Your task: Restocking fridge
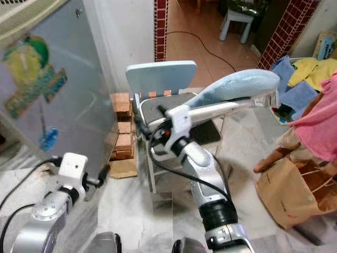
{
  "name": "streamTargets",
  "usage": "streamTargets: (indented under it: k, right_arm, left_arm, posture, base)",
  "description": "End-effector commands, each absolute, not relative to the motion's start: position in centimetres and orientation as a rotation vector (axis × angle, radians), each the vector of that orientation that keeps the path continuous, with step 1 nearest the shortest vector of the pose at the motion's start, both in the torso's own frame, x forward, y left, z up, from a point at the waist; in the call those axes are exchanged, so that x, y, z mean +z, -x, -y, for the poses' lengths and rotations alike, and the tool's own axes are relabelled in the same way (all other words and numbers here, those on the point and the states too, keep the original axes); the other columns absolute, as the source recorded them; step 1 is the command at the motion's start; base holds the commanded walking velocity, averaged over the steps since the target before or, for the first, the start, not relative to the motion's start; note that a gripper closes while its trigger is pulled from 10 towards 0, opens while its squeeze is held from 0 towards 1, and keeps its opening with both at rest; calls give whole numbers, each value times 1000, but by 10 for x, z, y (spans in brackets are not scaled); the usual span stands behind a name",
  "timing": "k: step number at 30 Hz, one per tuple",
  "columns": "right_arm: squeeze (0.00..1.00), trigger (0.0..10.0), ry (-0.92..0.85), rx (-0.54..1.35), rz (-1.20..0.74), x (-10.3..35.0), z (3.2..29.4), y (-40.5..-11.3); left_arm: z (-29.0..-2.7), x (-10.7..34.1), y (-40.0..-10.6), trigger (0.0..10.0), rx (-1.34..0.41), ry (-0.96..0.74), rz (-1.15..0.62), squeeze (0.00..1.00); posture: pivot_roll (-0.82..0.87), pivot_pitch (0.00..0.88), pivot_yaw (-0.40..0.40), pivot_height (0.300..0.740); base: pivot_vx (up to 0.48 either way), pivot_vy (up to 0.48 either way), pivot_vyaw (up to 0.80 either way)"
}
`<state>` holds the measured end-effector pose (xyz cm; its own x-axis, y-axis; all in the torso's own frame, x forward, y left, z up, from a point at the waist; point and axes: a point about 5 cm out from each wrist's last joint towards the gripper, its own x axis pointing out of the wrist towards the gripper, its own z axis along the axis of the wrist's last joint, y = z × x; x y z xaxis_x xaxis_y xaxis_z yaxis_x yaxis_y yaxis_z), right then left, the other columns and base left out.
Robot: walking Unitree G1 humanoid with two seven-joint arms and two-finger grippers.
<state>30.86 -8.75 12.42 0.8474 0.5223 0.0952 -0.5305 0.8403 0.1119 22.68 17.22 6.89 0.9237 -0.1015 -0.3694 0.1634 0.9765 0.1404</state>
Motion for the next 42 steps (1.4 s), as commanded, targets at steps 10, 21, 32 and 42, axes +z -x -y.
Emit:
streamTargets:
  k: [10,21,32,42]
  right_arm:
    - [0,10000,-116,218,30,101,131,-292]
    - [0,10000,-54,112,40,97,149,-295]
    - [0,10000,-61,65,32,95,154,-294]
    - [0,10000,-95,33,21,93,156,-293]
  left_arm:
    - [-178,81,-254,10000,-39,-224,-249,0]
    - [-178,90,-268,10000,-36,-303,-194,0]
    - [-162,80,-264,10000,-60,-282,-171,0]
    - [-160,104,-272,10000,8,-160,51,0]
  posture:
    - [81,17,-48,740]
    - [61,23,-31,740]
    - [62,27,-64,740]
    - [60,11,-70,740]
  base:
    - [0,0,0]
    - [0,218,0]
    - [0,480,0]
    - [0,480,0]
